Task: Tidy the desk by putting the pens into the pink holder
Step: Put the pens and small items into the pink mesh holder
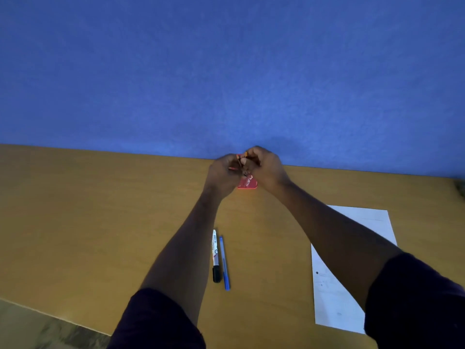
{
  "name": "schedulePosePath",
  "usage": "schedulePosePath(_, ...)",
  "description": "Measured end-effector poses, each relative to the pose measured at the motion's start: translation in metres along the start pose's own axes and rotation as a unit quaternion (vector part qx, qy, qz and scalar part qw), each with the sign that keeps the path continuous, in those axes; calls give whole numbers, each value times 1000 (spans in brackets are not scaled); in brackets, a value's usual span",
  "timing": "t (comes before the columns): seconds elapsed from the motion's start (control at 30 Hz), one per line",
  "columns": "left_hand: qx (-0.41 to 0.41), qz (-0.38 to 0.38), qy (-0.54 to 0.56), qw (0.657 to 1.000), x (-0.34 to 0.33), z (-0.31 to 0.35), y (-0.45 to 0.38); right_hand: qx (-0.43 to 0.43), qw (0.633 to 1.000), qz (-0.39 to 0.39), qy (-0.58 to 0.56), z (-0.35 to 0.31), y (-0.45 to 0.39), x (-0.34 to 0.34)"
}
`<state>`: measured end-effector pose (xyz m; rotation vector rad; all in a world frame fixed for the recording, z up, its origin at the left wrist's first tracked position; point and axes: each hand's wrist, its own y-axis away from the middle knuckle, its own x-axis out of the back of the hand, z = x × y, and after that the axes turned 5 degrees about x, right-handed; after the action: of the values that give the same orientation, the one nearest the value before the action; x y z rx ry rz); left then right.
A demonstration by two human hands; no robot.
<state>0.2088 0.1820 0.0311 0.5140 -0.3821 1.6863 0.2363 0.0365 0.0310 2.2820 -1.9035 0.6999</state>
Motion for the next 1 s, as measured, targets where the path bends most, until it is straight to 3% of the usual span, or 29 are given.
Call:
schedulePosePath(0.23, 8, 65, -27, 997, -5, 1, -13, 17, 998, 52, 7, 10, -13, 3)
schedulePosePath(0.43, 15, 101, -152, 983, -13, -26, -26, -12, 996, 79, 51, 21, -18, 4)
schedulePosePath(0.83, 60, 89, -147, 983, -25, -34, -26, -18, 996, 35, 84, 37, -22, -1)
schedulePosePath(1.0, 44, 90, -133, 986, -22, -36, -21, 49, 988, 88, 117, 36, -14, 0)
